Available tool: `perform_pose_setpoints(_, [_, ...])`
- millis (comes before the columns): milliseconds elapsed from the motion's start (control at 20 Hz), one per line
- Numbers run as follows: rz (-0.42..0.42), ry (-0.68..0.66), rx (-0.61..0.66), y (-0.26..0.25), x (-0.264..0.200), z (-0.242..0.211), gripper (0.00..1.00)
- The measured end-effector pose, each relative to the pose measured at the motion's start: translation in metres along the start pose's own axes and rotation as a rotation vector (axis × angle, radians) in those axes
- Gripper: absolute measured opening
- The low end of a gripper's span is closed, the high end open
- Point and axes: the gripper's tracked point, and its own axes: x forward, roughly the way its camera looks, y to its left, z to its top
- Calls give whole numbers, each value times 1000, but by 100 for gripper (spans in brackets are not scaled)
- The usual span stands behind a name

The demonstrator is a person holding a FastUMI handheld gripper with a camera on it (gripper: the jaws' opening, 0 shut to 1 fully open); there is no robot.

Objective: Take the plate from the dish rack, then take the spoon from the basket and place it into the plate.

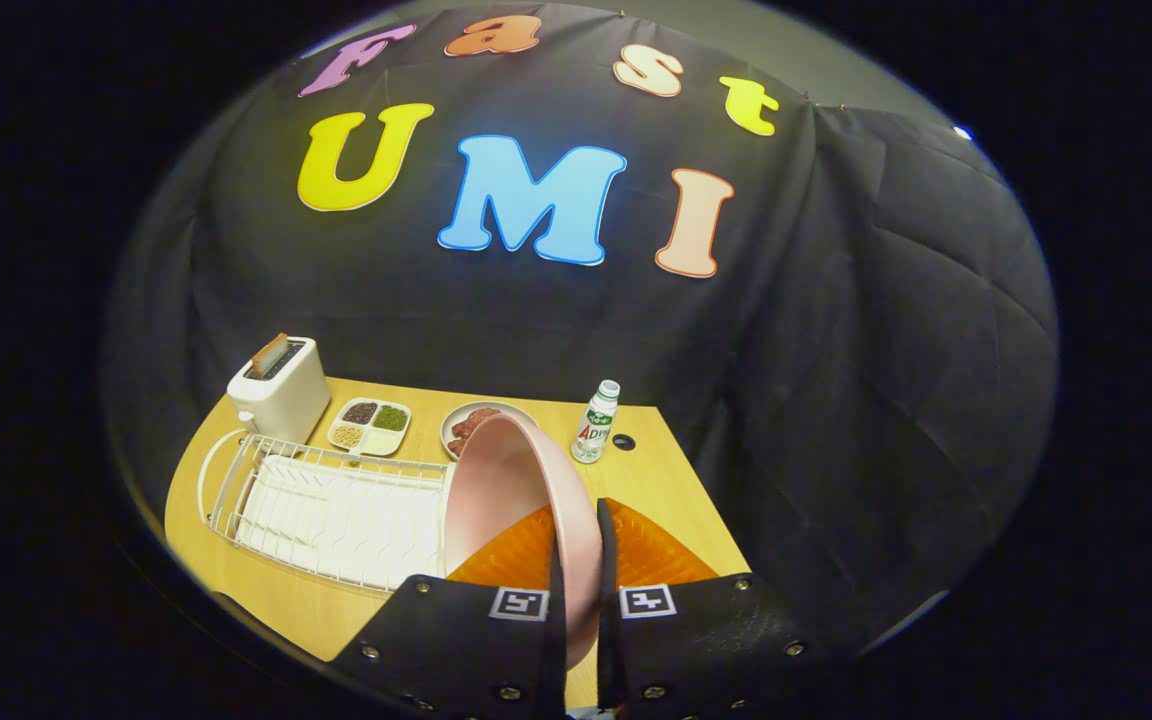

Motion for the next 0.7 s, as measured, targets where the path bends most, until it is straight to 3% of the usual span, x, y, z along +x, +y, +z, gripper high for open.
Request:
perform_pose_setpoints(450, [386, 170, 162, 18, 9, -112, 12])
perform_pose_setpoints(700, [506, 278, 247, 38, 22, -171, 12])
